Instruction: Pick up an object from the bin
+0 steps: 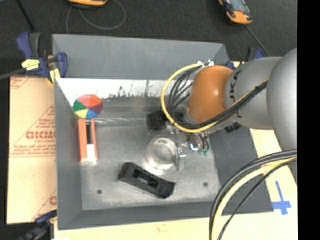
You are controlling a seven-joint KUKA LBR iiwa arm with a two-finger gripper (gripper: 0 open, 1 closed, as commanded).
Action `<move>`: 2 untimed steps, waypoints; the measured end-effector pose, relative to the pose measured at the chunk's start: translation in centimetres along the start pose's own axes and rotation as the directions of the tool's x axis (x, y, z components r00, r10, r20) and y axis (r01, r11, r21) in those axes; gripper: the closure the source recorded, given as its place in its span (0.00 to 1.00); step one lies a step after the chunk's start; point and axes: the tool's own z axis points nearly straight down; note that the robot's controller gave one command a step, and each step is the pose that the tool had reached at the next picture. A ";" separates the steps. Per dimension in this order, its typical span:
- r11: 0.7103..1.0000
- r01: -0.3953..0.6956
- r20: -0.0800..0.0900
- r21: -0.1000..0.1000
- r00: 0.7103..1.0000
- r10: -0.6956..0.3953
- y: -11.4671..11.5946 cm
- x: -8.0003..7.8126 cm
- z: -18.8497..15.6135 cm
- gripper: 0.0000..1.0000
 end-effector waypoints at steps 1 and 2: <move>1.000 0.001 0.001 -0.007 1.000 -0.001 -0.3 5.8 -2.9 1.00; 1.000 0.004 0.000 -0.009 1.000 -0.004 -0.2 5.8 -2.9 0.00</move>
Offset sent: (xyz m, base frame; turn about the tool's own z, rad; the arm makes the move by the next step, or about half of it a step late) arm 0.0000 0.0000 0.0000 0.0000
